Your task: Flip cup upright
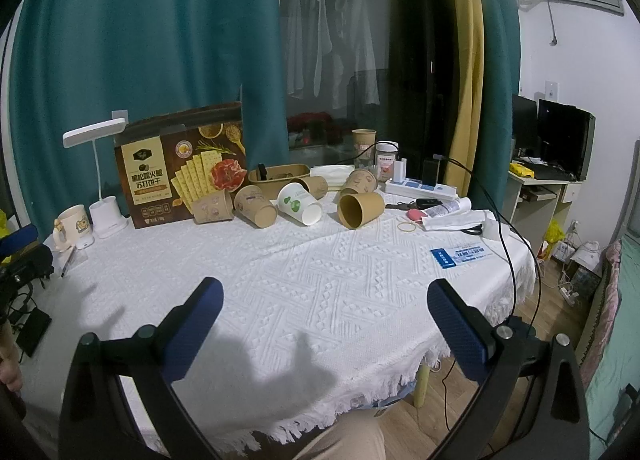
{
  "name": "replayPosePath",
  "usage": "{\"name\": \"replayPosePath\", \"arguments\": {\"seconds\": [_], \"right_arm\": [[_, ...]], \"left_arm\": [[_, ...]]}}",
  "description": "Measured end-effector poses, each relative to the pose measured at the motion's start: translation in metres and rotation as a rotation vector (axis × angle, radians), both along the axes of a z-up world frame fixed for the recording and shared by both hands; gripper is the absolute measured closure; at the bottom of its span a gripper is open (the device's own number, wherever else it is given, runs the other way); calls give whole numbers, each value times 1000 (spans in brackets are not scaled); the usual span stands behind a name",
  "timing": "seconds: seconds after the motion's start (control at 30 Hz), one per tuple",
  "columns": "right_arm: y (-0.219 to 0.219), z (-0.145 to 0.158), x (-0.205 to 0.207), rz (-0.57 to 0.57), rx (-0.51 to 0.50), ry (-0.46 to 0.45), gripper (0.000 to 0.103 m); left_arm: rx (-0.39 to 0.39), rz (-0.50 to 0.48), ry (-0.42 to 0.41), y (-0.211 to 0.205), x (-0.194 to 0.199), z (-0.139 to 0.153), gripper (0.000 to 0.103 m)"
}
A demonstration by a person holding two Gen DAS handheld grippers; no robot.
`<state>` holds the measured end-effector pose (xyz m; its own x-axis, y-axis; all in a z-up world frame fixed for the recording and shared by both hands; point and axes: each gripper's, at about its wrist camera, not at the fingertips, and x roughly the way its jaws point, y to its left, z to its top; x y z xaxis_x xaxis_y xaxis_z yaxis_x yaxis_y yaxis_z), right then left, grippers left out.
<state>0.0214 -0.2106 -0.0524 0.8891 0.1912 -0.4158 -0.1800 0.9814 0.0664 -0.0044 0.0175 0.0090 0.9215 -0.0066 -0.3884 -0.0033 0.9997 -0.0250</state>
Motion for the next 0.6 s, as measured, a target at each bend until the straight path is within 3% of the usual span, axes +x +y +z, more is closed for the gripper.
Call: {"name": "replayPosePath", "arguments": {"seconds": [0.33, 0.5, 0.6], "right_arm": [[3, -2, 2, 5, -2, 11, 2], [4, -8, 26, 25, -7, 50, 2], [6, -16, 51, 46, -7, 80, 2]], "left_arm": [[13, 7, 3, 1, 4, 1, 0], [24, -5, 48, 4, 25, 0, 0], [68, -21, 95, 5, 50, -4, 0]]}}
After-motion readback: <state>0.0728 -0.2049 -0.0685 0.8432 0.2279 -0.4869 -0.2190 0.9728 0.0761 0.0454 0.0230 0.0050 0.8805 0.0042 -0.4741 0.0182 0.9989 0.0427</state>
